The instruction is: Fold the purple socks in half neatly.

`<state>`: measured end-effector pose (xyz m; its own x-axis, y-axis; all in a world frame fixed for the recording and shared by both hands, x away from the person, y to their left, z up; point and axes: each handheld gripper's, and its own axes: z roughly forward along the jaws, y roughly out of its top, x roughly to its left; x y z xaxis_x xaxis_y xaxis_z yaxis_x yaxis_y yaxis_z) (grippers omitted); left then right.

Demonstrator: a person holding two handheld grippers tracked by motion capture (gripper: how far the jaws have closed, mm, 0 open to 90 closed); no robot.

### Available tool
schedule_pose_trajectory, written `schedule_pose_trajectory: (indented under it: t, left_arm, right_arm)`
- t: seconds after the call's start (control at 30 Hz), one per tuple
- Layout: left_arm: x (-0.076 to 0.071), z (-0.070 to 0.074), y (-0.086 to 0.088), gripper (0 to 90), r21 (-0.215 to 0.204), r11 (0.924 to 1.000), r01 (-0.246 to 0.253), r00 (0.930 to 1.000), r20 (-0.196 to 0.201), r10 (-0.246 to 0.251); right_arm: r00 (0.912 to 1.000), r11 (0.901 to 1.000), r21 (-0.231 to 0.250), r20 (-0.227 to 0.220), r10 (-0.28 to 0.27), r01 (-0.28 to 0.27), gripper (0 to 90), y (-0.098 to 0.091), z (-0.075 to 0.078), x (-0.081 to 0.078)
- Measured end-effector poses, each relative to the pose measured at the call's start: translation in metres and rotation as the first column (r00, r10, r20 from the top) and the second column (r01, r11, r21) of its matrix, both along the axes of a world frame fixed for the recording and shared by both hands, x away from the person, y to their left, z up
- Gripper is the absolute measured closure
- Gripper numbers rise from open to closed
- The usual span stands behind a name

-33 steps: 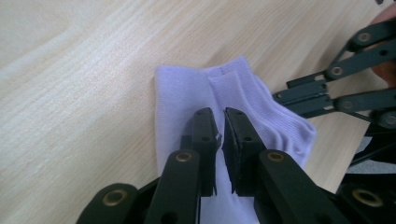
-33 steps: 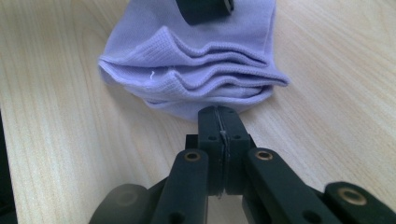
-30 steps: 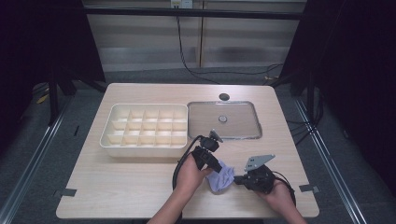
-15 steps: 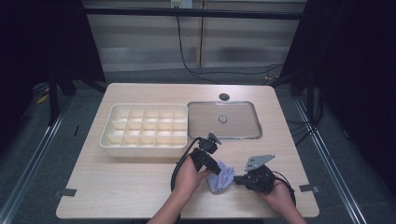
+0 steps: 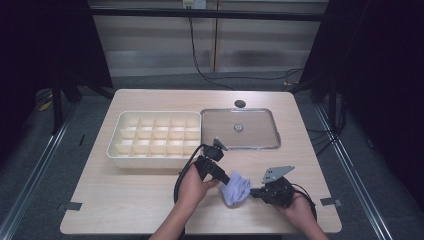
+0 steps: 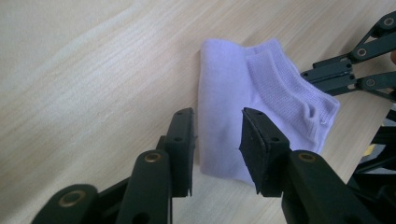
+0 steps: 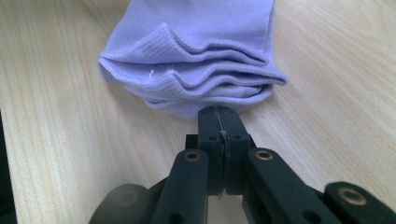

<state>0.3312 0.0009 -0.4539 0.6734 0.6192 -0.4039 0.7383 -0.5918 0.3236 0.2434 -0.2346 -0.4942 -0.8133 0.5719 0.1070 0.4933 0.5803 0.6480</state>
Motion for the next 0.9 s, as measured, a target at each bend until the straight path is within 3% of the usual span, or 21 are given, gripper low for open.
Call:
schedule_pose_trajectory:
  t: [0.3, 0.9]
  left_arm:
    - [0.002, -0.011, 0.008, 64.9, -0.026, 0.9994, -0.023, 0.9981, -0.058, 0.021]
    - [0.005, -0.021, 0.004, 65.7, -0.047, 0.9985, -0.027, 0.9946, -0.102, 0.022]
  right_arm:
    - [1.0000, 1.0000, 0.003, 0.002, -0.003, 0.003, 88.9, -0.001, 0.000, 0.000]
    - [1.0000, 1.0000, 0.003, -0.001, -0.005, 0.005, 88.8, -0.001, 0.000, 0.000]
